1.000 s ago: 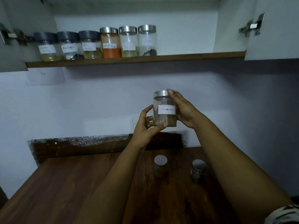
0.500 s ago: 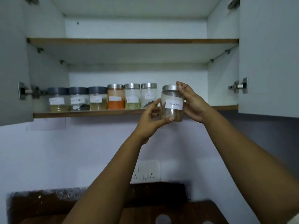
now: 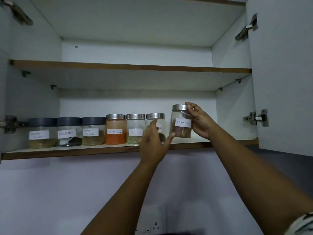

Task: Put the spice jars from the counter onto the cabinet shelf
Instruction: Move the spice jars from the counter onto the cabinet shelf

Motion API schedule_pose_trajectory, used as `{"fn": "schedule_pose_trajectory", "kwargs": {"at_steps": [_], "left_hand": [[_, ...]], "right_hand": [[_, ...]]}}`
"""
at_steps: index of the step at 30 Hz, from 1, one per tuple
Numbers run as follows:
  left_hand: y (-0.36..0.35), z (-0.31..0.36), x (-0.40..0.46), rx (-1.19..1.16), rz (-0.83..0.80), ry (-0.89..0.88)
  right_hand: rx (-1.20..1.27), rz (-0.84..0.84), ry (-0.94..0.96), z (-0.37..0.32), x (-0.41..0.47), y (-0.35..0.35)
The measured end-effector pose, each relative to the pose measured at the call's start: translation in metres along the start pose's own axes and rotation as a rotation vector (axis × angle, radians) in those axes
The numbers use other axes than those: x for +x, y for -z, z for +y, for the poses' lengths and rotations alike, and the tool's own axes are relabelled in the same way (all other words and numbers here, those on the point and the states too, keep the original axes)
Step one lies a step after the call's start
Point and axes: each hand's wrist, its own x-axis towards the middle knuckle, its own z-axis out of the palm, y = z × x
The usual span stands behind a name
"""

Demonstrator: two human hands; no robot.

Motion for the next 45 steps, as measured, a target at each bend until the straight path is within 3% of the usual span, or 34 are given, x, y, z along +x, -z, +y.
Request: {"fn": "schedule_pose_trajectory", "kwargs": {"at_steps": [3,6,23,31,35,39,45], "left_hand": [[-0.006,-0.025,-0.007,0.223,0.219,-0.220],[-0.014,-0.042,-0.011,0.432,0.280,-0.395],[-0.031,-0.052,-0.014,0.510,0.386,-0.370],[-0.030,-0.049,-0.016,0.516,0.354,-0.342],[-0.024,-0.045,-0.013,0.491,0.292,-0.327],[-0.015,-0.040,-0.017,0.468,0.202,-0.302],[0.005,-0.031,-0.025,0.374,0.014,-0.243]], "right_hand": [[-0.071,0.036,-0.050,0.015,0.013,0.011],[-0.128,0.050,-0.067,0.027,0.023,0.011],[-0.266,0.144,-0.106,0.053,0.044,0.013],[-0.301,0.086,-0.177,0.053,0.042,0.009],[-0.369,0.165,-0.225,0.048,0.040,0.004],[-0.654,0.206,-0.173,0.041,0.017,0.000],[-1.441,0.038,-0.063,0.048,-0.048,0.008]]}}
